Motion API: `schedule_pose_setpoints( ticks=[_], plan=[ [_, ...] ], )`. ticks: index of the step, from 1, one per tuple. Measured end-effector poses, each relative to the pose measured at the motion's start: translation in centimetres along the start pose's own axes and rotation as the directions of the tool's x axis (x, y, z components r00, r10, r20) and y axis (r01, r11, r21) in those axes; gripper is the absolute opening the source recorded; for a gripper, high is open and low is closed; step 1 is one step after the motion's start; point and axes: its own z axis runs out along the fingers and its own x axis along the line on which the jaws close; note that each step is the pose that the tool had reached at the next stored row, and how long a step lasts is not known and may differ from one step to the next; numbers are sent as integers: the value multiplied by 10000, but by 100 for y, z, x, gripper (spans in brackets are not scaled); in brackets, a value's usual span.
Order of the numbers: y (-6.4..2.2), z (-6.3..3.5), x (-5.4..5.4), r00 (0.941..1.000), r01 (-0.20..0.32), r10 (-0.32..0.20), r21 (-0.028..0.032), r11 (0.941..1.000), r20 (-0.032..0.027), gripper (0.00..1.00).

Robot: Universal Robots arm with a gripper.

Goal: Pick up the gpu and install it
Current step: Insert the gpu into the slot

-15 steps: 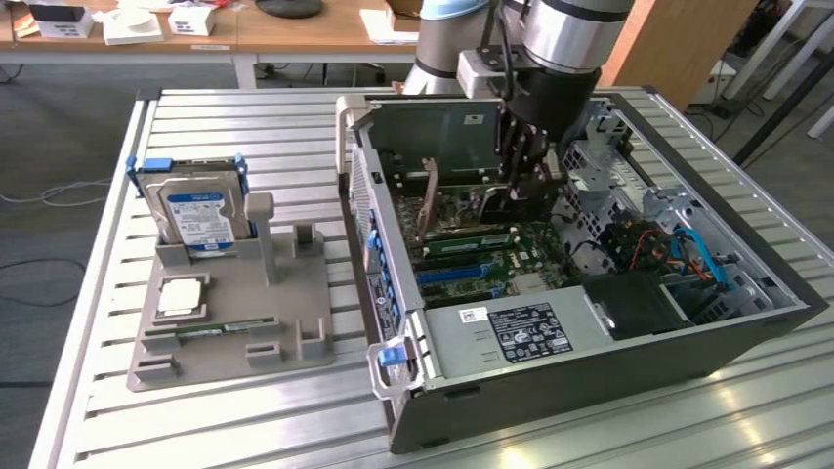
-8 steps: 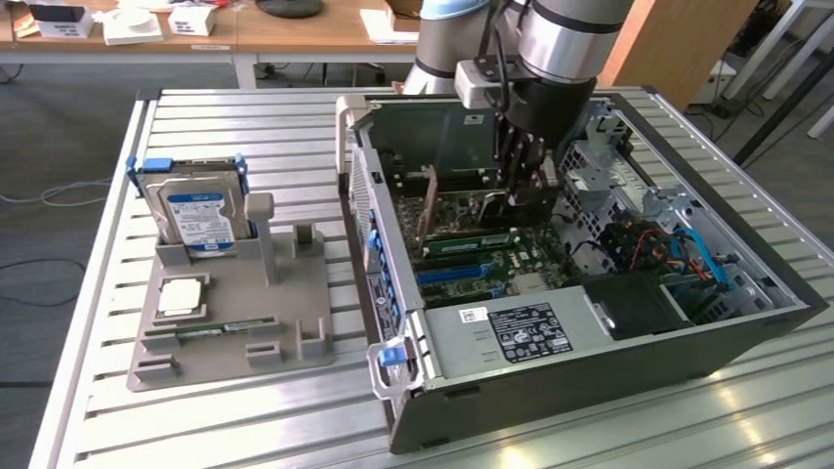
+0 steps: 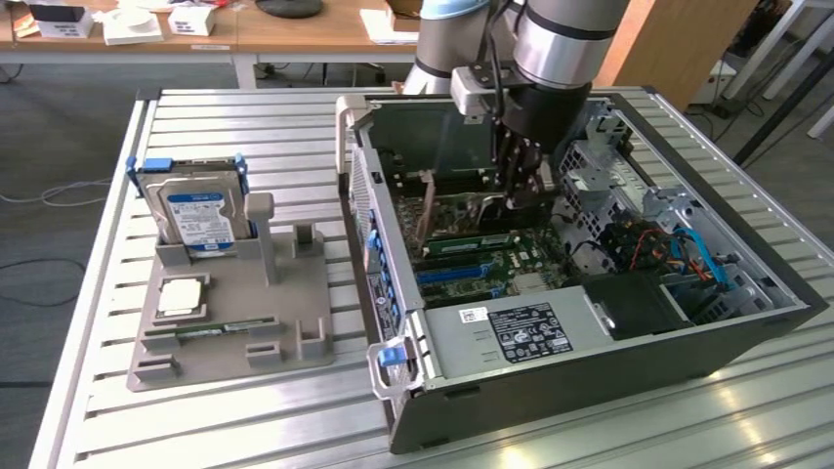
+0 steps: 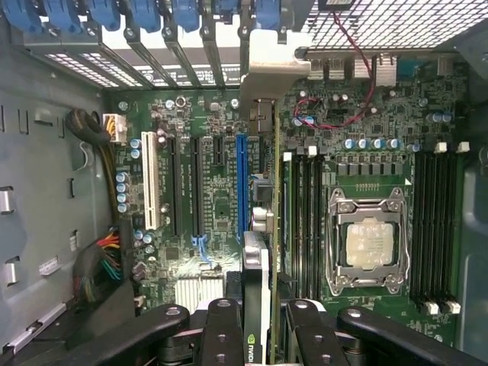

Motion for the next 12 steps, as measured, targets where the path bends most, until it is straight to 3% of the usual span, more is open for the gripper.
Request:
schedule_pose_setpoints(
  ticks=[4,12],
  plan=[
    [34,6,8,10000,29,-29,87,10000,2,27],
    [80,19,72,10000,78,-78,138,9999,7,27]
  ],
)
